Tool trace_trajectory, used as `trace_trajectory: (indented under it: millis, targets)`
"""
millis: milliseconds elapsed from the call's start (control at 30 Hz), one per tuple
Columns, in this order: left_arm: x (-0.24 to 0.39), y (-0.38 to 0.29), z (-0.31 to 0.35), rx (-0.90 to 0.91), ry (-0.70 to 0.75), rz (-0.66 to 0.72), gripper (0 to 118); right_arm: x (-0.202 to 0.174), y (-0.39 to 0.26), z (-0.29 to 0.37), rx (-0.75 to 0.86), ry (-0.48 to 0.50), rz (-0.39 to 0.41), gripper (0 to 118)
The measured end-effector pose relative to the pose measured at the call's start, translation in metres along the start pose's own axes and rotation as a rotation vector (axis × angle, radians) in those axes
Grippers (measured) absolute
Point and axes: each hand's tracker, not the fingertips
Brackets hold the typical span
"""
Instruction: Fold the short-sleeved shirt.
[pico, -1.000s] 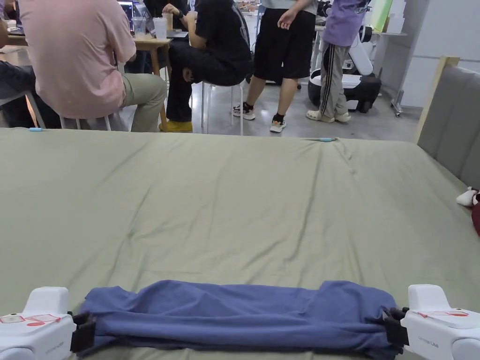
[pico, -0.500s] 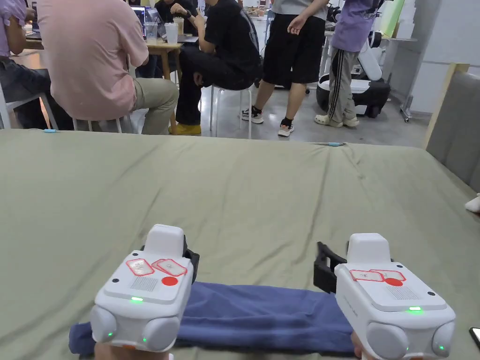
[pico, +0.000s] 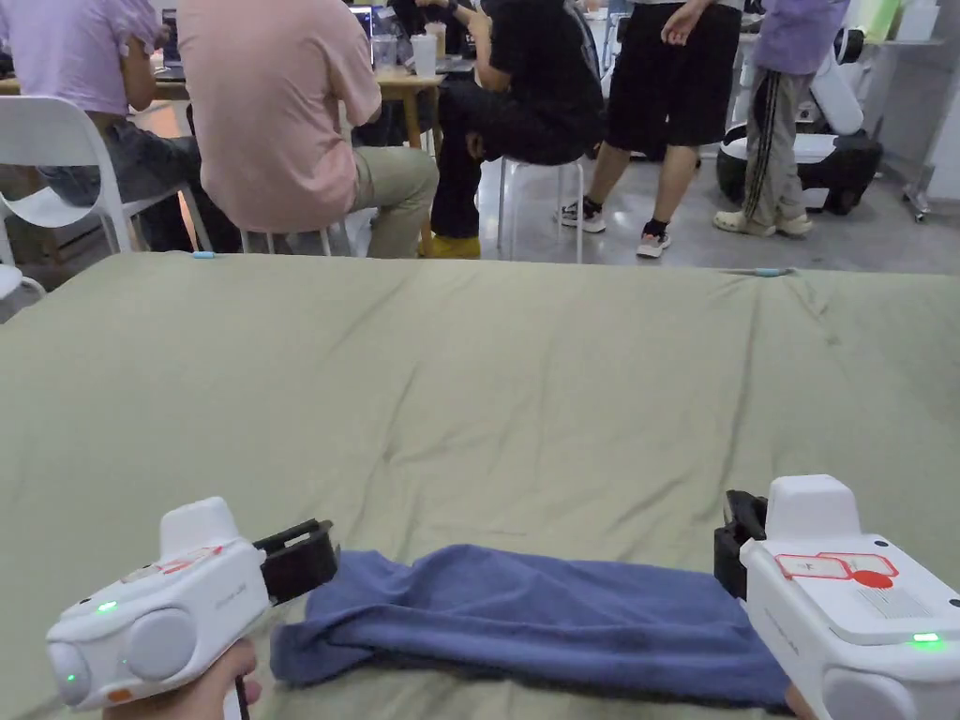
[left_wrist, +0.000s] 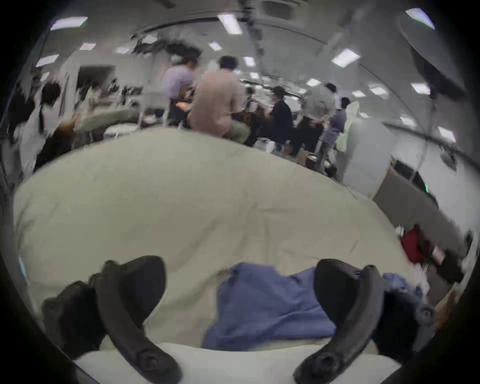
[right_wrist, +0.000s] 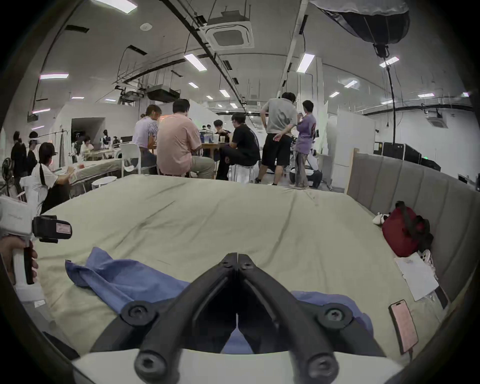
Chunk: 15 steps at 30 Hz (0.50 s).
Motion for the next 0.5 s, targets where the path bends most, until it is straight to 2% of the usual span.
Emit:
trace_trajectory:
  millis: [67, 133, 233, 267, 333, 400, 500]
  targets:
    - [-0.036, -0.006, -0.007, -0.095, -0.047, 0.151, 116, -0.004, -0.002, -0.005, -0.007, 0.01, 0.003, 0]
    - [-0.06, -0.016, -0.016, -0.141, -0.157, 0.294, 116, -0.009, -0.004, -0.01, -0.016, 0.019, 0.007, 0]
    - [-0.086, -0.046, -0.041, -0.265, -0.363, 0.569, 117, -0.013, -0.004, -0.015, -0.025, 0.028, 0.015, 0]
    - [-0.087, -0.061, -0.052, -0.265, -0.476, 0.663, 117, -0.015, -0.004, -0.017, -0.028, 0.032, 0.016, 0]
    - [-0.081, -0.07, -0.062, -0.178, -0.609, 0.755, 118, -0.014, -0.004, -0.02, -0.032, 0.034, 0.01, 0]
    - [-0.066, -0.071, -0.078, -0.23, -0.673, 0.807, 118, -0.014, -0.004, -0.021, -0.036, 0.031, 0.008, 0]
    - [-0.042, -0.067, -0.1, -0.254, -0.674, 0.73, 117, -0.012, -0.004, -0.021, -0.041, 0.023, 0.012, 0]
